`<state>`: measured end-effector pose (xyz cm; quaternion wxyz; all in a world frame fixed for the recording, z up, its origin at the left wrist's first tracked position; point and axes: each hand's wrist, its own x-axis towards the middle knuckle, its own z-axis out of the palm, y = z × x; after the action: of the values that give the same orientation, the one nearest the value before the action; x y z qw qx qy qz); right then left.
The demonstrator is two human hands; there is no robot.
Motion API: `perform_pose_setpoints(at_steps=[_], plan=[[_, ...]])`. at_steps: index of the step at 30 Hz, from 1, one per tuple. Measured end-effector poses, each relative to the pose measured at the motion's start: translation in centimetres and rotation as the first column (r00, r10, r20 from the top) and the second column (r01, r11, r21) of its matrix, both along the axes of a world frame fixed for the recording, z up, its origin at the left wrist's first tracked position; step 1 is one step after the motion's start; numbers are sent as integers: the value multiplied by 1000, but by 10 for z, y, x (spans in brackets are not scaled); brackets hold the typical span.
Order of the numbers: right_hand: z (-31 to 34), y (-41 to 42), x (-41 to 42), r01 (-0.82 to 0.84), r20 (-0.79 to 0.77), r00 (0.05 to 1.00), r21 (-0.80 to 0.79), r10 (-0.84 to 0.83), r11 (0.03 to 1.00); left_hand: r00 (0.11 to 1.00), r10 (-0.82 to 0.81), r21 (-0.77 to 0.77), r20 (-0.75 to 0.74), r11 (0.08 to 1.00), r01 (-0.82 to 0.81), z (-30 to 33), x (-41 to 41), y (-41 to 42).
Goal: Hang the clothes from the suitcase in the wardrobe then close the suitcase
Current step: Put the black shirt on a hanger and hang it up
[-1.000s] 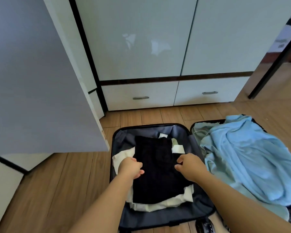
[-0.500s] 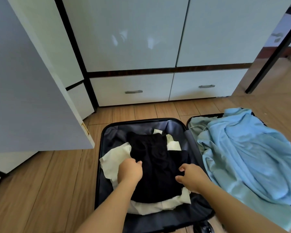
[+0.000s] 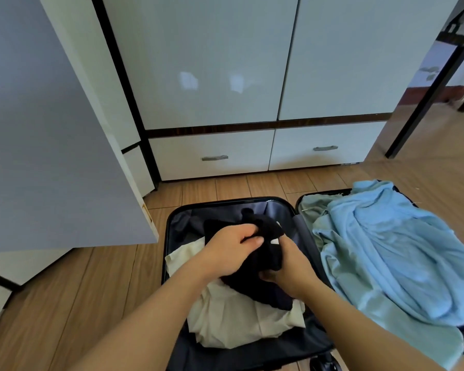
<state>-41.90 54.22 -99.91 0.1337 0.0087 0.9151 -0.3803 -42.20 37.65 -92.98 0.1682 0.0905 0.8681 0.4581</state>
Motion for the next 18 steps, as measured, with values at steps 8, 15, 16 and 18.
perform_pose_setpoints(at_steps=[8,15,16,18], plan=[[82,9,-20,56,122,992,-202,-31,978,999,33,713,2,701,-25,132,-11,-1],[234,11,-24,91,37,996,-557,-85,826,875,448,575,-183,771,-274,222,-37,-7],[260,11,-23,96,43,995,-584,-88,806,861,466,516,-205,799,-309,236,-39,-7],[312,11,-21,122,54,992,-631,-114,766,861,467,444,-203,827,-345,273,-38,-6]])
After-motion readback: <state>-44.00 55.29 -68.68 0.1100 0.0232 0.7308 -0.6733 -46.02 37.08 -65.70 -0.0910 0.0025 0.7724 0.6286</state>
